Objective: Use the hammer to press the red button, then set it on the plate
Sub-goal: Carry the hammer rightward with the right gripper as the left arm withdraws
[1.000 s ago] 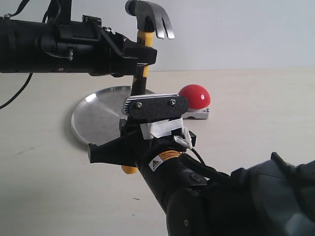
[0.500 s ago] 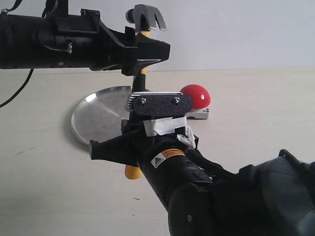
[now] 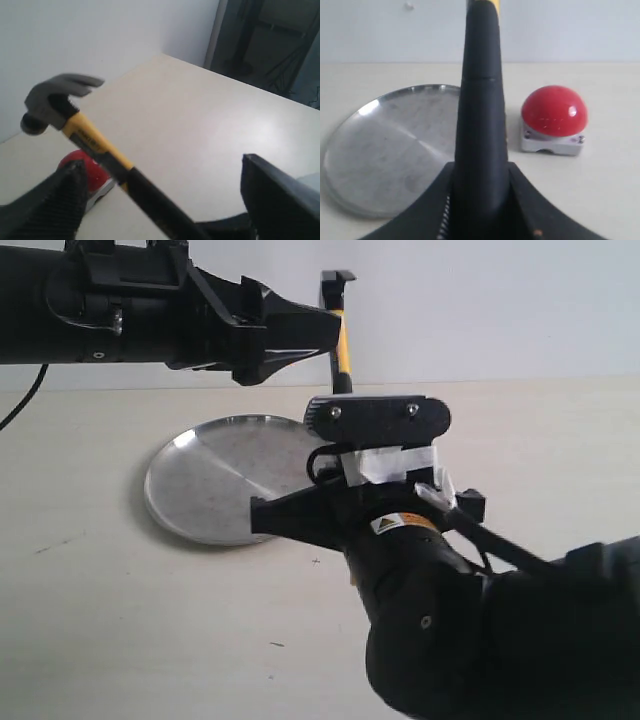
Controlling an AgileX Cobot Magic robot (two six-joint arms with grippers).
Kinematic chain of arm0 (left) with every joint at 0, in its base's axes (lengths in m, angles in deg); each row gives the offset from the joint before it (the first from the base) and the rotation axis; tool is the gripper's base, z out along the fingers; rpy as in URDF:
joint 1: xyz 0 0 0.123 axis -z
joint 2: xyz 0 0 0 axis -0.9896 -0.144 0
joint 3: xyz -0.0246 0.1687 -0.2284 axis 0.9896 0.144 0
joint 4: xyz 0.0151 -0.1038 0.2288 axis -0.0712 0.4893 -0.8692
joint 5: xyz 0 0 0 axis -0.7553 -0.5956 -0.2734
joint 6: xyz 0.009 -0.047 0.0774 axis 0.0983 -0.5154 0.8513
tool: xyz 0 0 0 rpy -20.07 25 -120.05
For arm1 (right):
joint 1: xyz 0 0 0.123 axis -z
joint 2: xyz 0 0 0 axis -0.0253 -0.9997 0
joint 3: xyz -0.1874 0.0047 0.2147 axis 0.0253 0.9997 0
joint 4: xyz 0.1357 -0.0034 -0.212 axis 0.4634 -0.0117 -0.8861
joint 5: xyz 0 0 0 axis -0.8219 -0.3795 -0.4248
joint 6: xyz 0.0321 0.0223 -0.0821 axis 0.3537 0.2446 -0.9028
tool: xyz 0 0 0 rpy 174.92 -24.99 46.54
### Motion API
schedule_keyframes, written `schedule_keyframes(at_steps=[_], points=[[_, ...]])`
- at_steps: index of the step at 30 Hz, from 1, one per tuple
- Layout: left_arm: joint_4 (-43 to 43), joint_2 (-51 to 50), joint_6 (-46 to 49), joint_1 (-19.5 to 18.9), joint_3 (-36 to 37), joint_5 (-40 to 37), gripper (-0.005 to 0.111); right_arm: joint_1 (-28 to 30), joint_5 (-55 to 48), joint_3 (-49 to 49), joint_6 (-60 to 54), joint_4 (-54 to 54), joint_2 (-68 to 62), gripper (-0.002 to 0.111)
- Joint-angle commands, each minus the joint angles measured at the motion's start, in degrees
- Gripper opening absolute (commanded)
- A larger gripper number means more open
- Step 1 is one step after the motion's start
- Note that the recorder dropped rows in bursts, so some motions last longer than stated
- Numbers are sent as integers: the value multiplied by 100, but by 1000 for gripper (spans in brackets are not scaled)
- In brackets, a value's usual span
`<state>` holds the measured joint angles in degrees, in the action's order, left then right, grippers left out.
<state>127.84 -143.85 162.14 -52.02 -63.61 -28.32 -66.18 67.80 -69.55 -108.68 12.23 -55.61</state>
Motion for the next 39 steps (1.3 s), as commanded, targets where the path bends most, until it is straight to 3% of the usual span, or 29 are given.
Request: schedule_keyframes(at_steps=[1,7,8,13,18,22,28,33,39], points=[[-301,157,-43,-5,-24,254,61,9,998,-51,-1472,571,639,0],[-618,376,-43,-5,91,767,5,9,1083,357,-2520,1027,1694,0],[-706,427,-19,-5,118,893,1,9,1083,480,-2589,1037,1916,0],[-821,717,-19,-5,322,1815,0,106,727,1090,-3055,949,2837,0],[-821,1132,-30,-5,623,2693,0,1065,-690,1312,-3068,985,3070,0],[-798,1642,-30,-5,961,2803,0,1939,-1488,1312,-3068,768,2759,0],[-637,2766,-30,-5,1664,2930,0,2936,-2815,1300,-2686,-487,2183,0],[-491,3839,-40,-5,2464,3071,0,3444,-3697,1197,-1910,-1893,1680,0],[-452,5052,-210,-5,3340,3576,0,3580,-3962,817,-1768,-2053,1185,0]])
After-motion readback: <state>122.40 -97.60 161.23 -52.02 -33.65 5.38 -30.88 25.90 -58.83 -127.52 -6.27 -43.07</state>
